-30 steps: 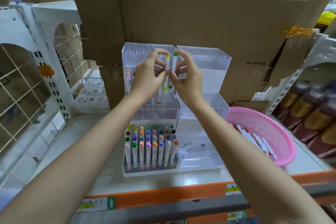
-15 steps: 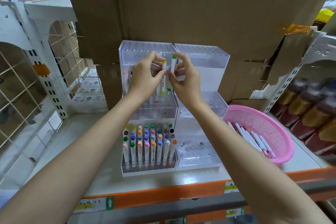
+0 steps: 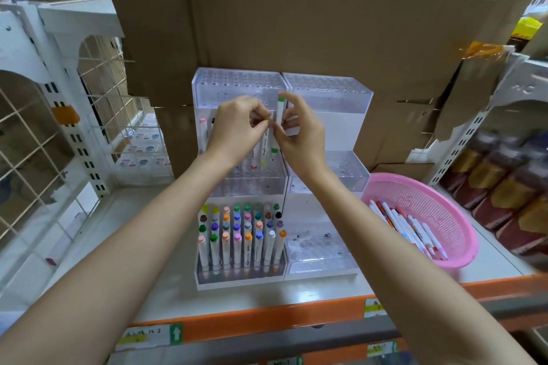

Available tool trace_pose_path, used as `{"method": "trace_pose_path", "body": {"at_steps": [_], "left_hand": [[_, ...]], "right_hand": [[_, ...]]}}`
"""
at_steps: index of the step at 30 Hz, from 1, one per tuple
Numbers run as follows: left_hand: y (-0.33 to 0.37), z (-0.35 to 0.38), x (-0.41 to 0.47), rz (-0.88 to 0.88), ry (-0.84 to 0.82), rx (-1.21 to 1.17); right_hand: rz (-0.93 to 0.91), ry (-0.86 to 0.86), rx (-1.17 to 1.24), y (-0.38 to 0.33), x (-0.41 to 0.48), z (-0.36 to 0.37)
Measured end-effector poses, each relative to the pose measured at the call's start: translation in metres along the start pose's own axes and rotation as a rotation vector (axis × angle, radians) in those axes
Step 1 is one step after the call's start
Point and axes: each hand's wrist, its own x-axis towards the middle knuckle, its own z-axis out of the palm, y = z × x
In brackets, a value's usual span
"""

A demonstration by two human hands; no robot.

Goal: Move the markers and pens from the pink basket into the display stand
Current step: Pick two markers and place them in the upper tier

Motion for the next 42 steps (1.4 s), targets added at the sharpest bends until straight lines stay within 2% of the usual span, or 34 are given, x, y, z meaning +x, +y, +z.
{"method": "trace_pose_path", "body": {"at_steps": [11,16,21,31,42], "left_hand": [[-0.002,-0.001,0.001,0.074,-0.010,0.059],[-0.004,-0.001,0.002,0.206,-0.075,0.231],[-0.006,-0.001,-0.001,0.239,-0.096,0.258],[-0.005,-0.002,-0.006,0.347,-0.016,0.446],[-0.011,-0.002,-0.018,0.286,-0.015,0.458]], "right_hand": [[-0.018,0.004,-0.017,0.000,-0.003,0.000],[-0.007,0.011,-0.027,0.002,-0.003,0.001],[-0.001,0.011,-0.021,0.002,-0.004,0.001],[0.002,0.013,-0.011,0.001,-0.004,0.001],[0.027,-0.050,-0.030,0.000,-0.005,-0.001]]}}
